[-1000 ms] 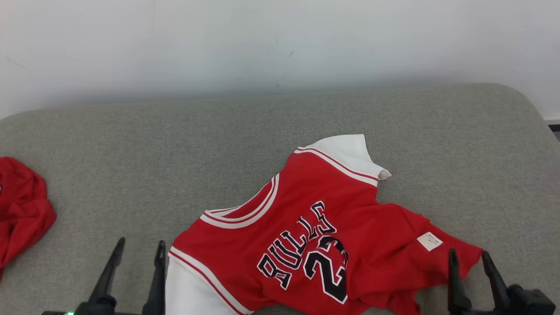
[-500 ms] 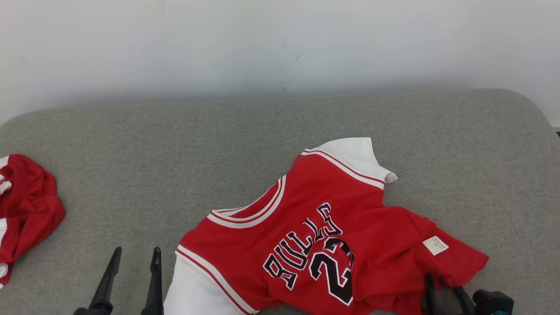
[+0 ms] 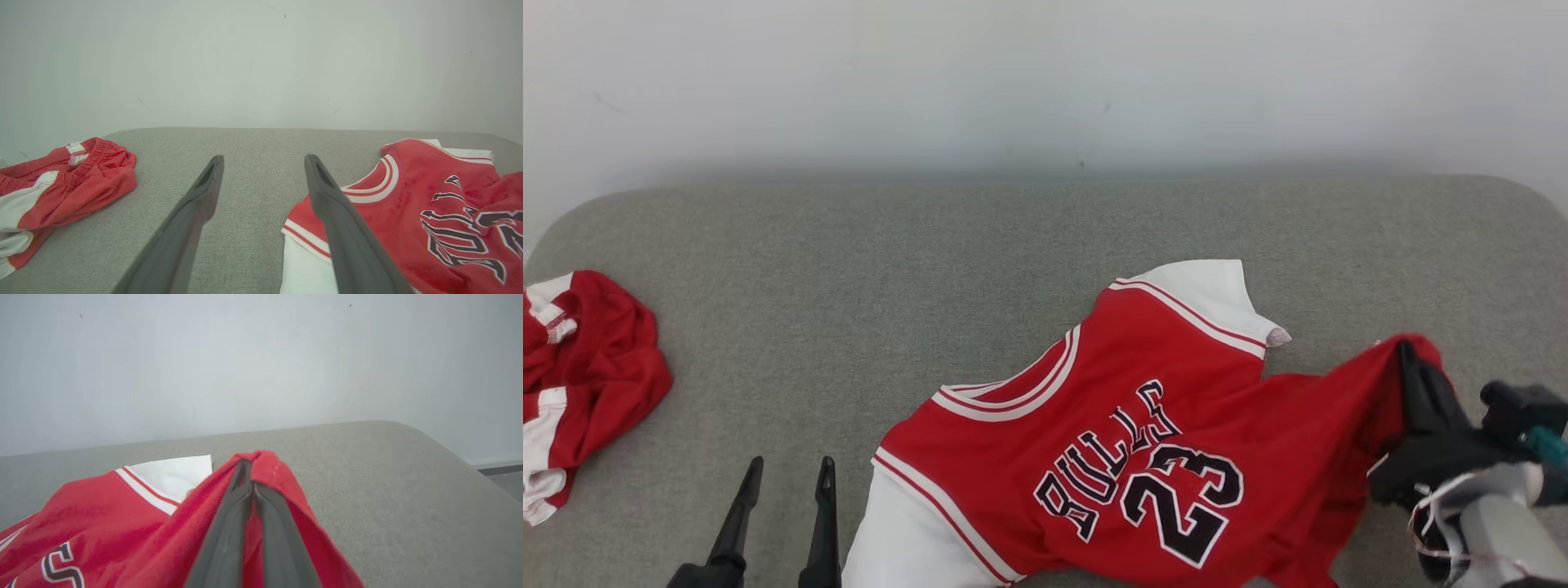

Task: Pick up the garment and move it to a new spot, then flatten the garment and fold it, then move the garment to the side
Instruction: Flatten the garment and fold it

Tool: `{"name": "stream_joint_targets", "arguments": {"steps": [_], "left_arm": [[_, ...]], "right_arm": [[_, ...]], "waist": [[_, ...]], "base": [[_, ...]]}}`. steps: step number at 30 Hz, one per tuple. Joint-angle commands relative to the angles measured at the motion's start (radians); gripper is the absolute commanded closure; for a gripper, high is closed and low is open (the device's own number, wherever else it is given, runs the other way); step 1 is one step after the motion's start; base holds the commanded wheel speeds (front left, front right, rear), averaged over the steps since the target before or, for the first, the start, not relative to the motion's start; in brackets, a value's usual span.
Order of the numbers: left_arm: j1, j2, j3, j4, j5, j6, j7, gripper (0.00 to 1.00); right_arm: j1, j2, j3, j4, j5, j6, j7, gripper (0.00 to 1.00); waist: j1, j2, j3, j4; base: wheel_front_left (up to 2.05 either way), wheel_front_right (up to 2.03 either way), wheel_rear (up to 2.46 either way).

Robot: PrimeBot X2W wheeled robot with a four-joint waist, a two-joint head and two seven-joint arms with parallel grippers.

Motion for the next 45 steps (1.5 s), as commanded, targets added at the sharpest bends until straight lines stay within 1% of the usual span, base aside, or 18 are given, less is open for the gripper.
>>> {"name": "stream_joint_targets", "arguments": {"steps": [1, 4, 7, 9, 13, 19, 20, 21, 22, 27, 28, 31, 32, 33, 38, 42, 45], "left_arm": [[-0.011, -0.005, -0.005, 0.011, 0.010, -0.001, -0.002, 0.00], [-0.021, -0.009, -0.008, 0.019, 0.009, -0.005, -0.002, 0.00], [-0.037, -0.014, -0.018, 0.026, 0.011, -0.008, -0.002, 0.00], [-0.046, -0.015, -0.024, 0.028, 0.012, -0.006, -0.002, 0.00], [-0.070, -0.019, -0.039, 0.036, 0.010, -0.007, -0.002, 0.00], [-0.103, -0.021, -0.065, 0.049, 0.000, -0.006, -0.002, 0.00], [-0.104, -0.022, -0.066, 0.051, -0.001, -0.006, -0.002, 0.00], [-0.102, -0.022, -0.067, 0.054, -0.001, -0.006, -0.002, 0.00], [-0.101, -0.023, -0.064, 0.057, -0.002, -0.006, -0.002, 0.00], [-0.080, -0.023, -0.049, 0.071, -0.003, -0.006, -0.002, 0.00], [-0.080, -0.023, -0.049, 0.071, -0.003, -0.006, -0.002, 0.00], [-0.067, -0.018, -0.034, 0.073, -0.008, -0.006, -0.002, 0.00], [-0.063, -0.014, -0.024, 0.069, -0.008, -0.006, -0.002, 0.00], [-0.063, -0.014, -0.024, 0.069, -0.008, -0.006, -0.002, 0.00], [-0.044, -0.008, 0.005, 0.054, -0.005, -0.007, -0.002, 0.00], [-0.025, -0.009, 0.018, 0.038, 0.003, -0.007, -0.002, 0.00], [-0.024, -0.010, 0.023, 0.029, 0.007, -0.007, -0.002, 0.00]], "right_arm": [[-0.040, -0.021, 0.018, 0.017, 0.016, 0.001, -0.001, 1.00], [-0.156, -0.079, 0.069, 0.067, 0.044, 0.001, 0.005, 1.00], [-0.272, -0.136, 0.107, 0.152, 0.061, 0.001, 0.012, 1.00], [-0.352, -0.156, 0.129, 0.211, 0.065, 0.001, 0.015, 1.00], [-0.485, -0.188, 0.141, 0.346, 0.071, 0.001, 0.015, 1.00], [-0.597, -0.193, 0.175, 0.540, 0.020, 0.001, 0.013, 1.00], [-0.608, -0.190, 0.179, 0.570, 0.016, 0.001, 0.016, 0.64], [-0.613, -0.181, 0.181, 0.594, 0.020, 0.001, 0.023, 0.05], [-0.619, -0.171, 0.186, 0.613, 0.022, 0.001, 0.024, 0.00], [-0.605, -0.143, 0.222, 0.659, 0.045, 0.001, 0.031, 0.00], [-0.605, -0.143, 0.222, 0.659, 0.045, 0.001, 0.031, 0.00], [-0.584, -0.118, 0.240, 0.660, 0.078, 0.001, 0.033, 0.00], [-0.575, -0.112, 0.251, 0.633, 0.101, 0.001, 0.020, 0.00], [-0.575, -0.112, 0.251, 0.633, 0.101, 0.001, 0.020, 0.00], [-0.507, -0.122, 0.281, 0.500, 0.144, 0.001, -0.002, 0.00], [-0.394, -0.140, 0.247, 0.317, 0.141, 0.001, -0.001, 0.00], [-0.278, -0.130, 0.200, 0.185, 0.126, 0.001, -0.001, 0.00]], "waist": [[0.0000, 0.0000, 0.011, 0.021], [0.0000, 0.0000, 0.025, 0.049], [0.0000, 0.0000, 0.044, 0.080], [0.0000, 0.0000, 0.060, 0.101], [0.0000, 0.0000, 0.089, 0.136], [0.0000, 0.0000, 0.113, 0.166], [0.0000, 0.0000, 0.114, 0.166], [0.0000, 0.0000, 0.113, 0.164], [0.0000, 0.0000, 0.111, 0.160], [0.0000, 0.0000, 0.085, 0.115], [0.0000, 0.0000, 0.085, 0.115], [0.0000, 0.0000, 0.062, 0.075], [0.0000, 0.0000, 0.047, 0.049], [0.0000, 0.0000, 0.047, 0.049], [0.0000, 0.0000, 0.028, -0.008], [0.0000, 0.0000, 0.025, -0.037], [0.0000, 0.0000, 0.026, -0.048]], "base": [[0.00, 0.00, 0.00], [0.00, 0.00, 0.00], [0.00, 0.00, 0.00], [0.00, 0.00, 0.00], [0.00, 0.00, 0.00], [0.00, 0.00, 0.00], [0.00, 0.00, 0.00], [0.00, 0.00, 0.00], [0.00, 0.00, 0.00], [0.00, 0.00, 0.00], [0.00, 0.00, 0.00], [0.00, 0.00, 0.00], [0.00, 0.00, 0.00], [0.00, 0.00, 0.00], [0.00, 0.00, 0.00], [0.00, 0.00, 0.00], [0.00, 0.00, 0.00]]}}
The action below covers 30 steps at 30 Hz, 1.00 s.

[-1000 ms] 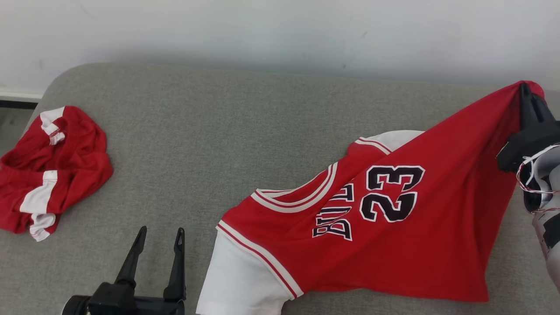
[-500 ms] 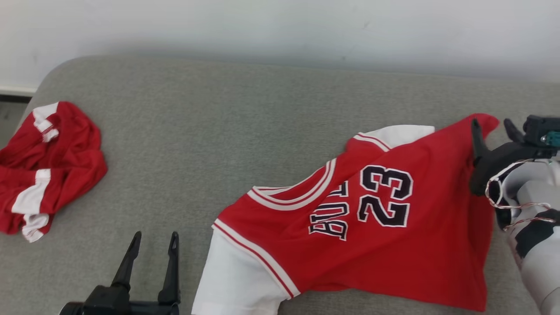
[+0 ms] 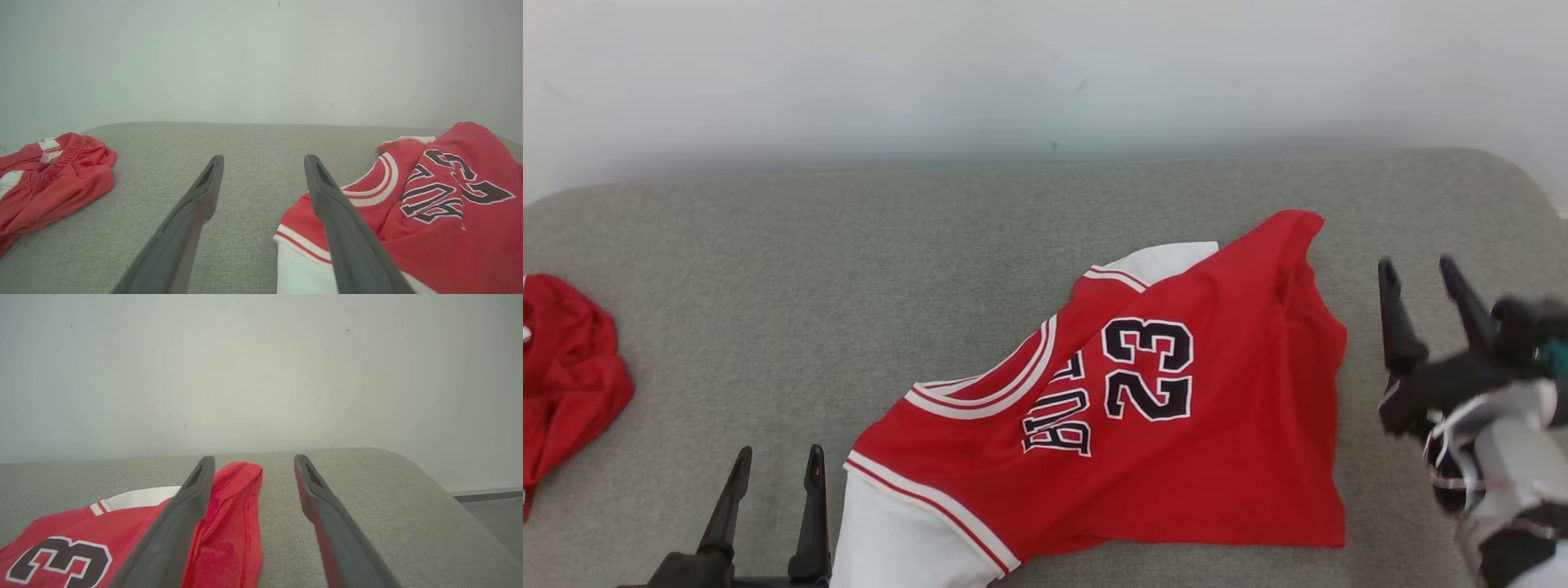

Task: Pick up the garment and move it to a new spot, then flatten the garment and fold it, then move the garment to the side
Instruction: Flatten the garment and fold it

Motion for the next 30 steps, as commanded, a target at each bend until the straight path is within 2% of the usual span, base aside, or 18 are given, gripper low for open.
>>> {"name": "stream_joint_targets", "arguments": {"steps": [1, 3, 9, 15, 21, 30], "left_arm": [[0.012, 0.002, 0.007, -0.007, 0.013, 0.001, -0.002, 0.00], [0.026, -0.002, 0.009, -0.014, 0.014, 0.001, -0.002, 0.00], [0.042, -0.007, 0.013, -0.015, 0.014, 0.001, -0.002, 0.00], [0.036, -0.010, 0.005, -0.017, 0.011, 0.001, -0.002, 0.00], [0.042, -0.011, -0.005, -0.019, 0.010, 0.001, -0.002, 0.00], [0.058, -0.013, -0.002, -0.008, 0.005, 0.001, -0.002, 0.00]], "right_arm": [[0.071, 0.015, -0.023, -0.057, -0.017, 0.001, -0.001, 0.00], [0.207, 0.048, -0.079, -0.159, -0.031, 0.001, -0.001, 0.00], [0.435, 0.127, -0.169, -0.294, -0.062, 0.001, -0.001, 0.00], [0.590, 0.189, -0.148, -0.318, -0.092, 0.001, -0.001, 0.00], [0.643, 0.199, -0.106, -0.282, -0.089, 0.001, -0.001, 0.00], [0.622, 0.198, -0.127, -0.253, -0.074, 0.001, -0.001, 0.00]], "waist": [[0.0001, -0.0001, -0.010, -0.022], [0.0001, -0.0001, -0.012, -0.030], [0.0001, -0.0001, -0.024, -0.037], [0.0001, -0.0001, -0.028, -0.025], [0.0001, -0.0001, -0.031, -0.011], [0.0001, -0.0001, -0.049, -0.004]], "base": [[0.00, 0.00, 0.00], [0.00, 0.00, 0.00], [0.00, 0.00, 0.00], [0.00, 0.00, 0.00], [0.00, 0.00, 0.00], [0.00, 0.00, 0.00]]}}
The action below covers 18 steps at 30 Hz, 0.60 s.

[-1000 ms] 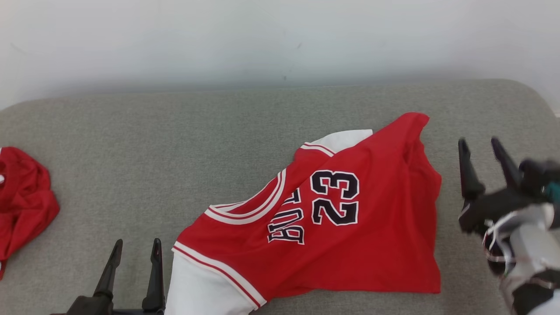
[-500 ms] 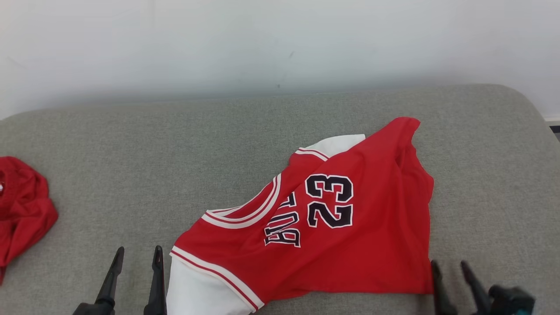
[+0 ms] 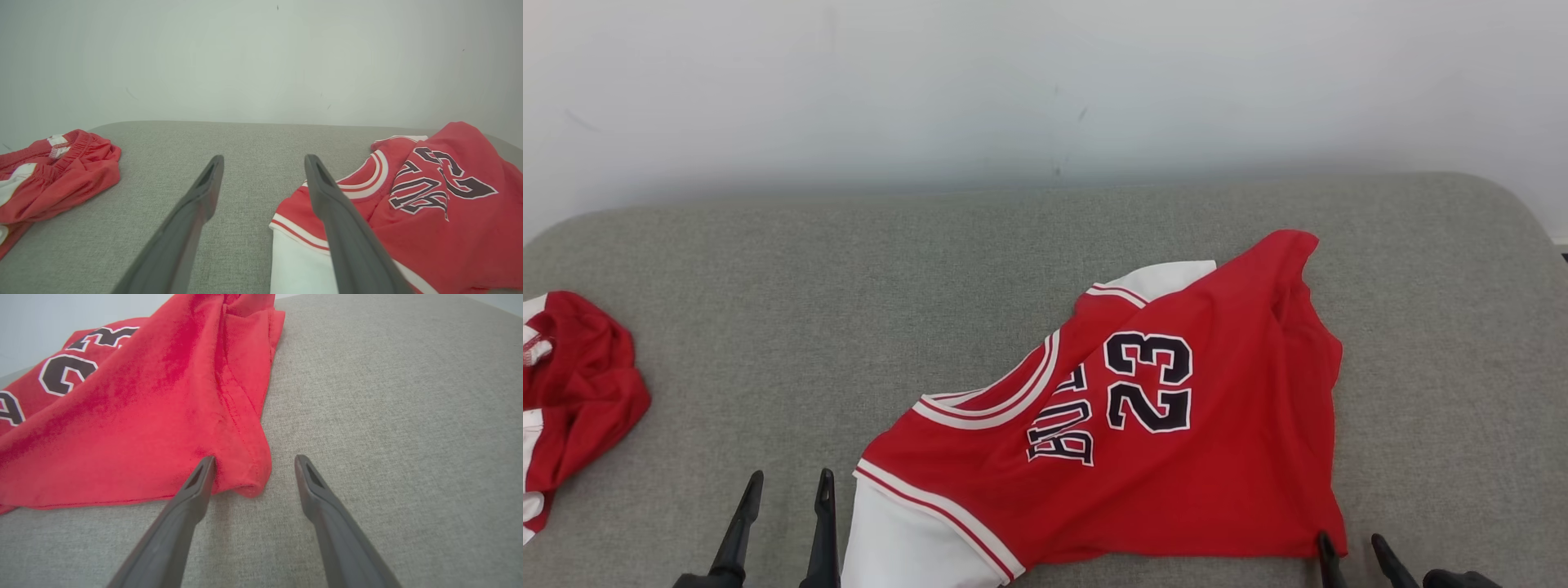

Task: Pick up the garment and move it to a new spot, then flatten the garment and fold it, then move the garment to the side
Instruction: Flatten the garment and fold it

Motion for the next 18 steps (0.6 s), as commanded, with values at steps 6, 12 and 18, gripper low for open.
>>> {"name": "stream_joint_targets", "arguments": {"steps": [6, 12, 18], "left_arm": [[0.023, -0.006, 0.003, -0.006, -0.006, 0.001, -0.002, 0.00], [0.048, -0.007, -0.045, 0.044, -0.020, 0.001, -0.002, 0.00], [0.053, 0.000, -0.081, 0.121, -0.048, 0.001, -0.002, 0.00]], "right_arm": [[0.000, -0.002, -0.037, -0.035, 0.026, 0.001, -0.001, 0.00], [0.022, 0.004, -0.081, -0.050, 0.027, 0.001, -0.001, 0.00], [0.017, 0.018, -0.104, -0.004, -0.012, 0.001, -0.001, 0.00]], "waist": [[0.0001, 0.0000, -0.014, 0.010], [0.0001, 0.0000, -0.023, 0.007], [0.0001, 0.0000, -0.027, 0.003]], "base": [[0.00, 0.00, 0.00], [0.00, 0.00, 0.00], [0.00, 0.00, 0.00]]}}
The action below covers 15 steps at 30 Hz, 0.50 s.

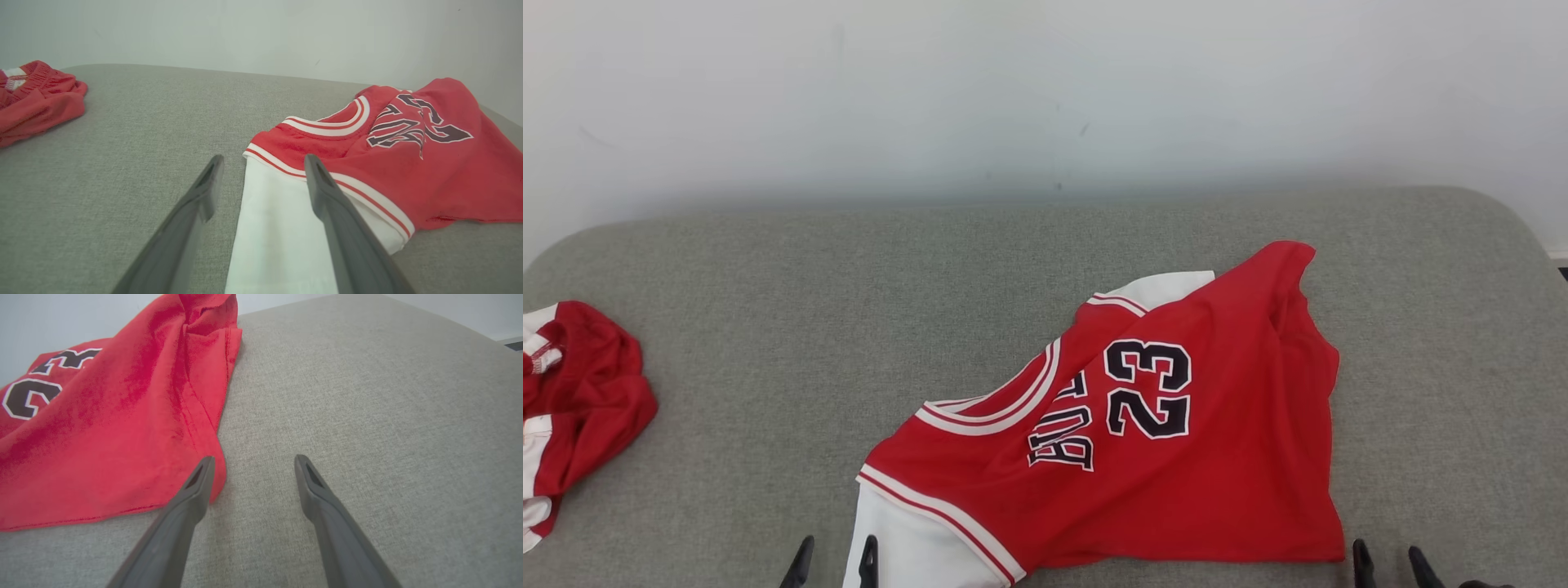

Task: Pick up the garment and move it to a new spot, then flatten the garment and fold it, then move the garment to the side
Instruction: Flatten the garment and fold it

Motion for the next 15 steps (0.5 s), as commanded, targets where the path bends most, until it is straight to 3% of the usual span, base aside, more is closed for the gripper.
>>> {"name": "stream_joint_targets", "arguments": {"steps": [1, 15], "left_arm": [[0.005, 0.001, -0.001, 0.015, -0.011, 0.001, -0.002, 0.00], [-0.064, 0.027, -0.035, 0.262, -0.080, 0.001, -0.002, 0.00]], "right_arm": [[-0.006, 0.006, 0.007, 0.018, -0.016, 0.001, -0.001, 0.00], [-0.073, 0.032, 0.068, 0.121, -0.048, 0.001, -0.001, 0.00]], "waist": [[0.0000, 0.0000, 0.001, -0.001], [0.0000, 0.0000, 0.007, 0.000]], "base": [[0.00, 0.00, 0.00], [0.00, 0.00, 0.00]]}}
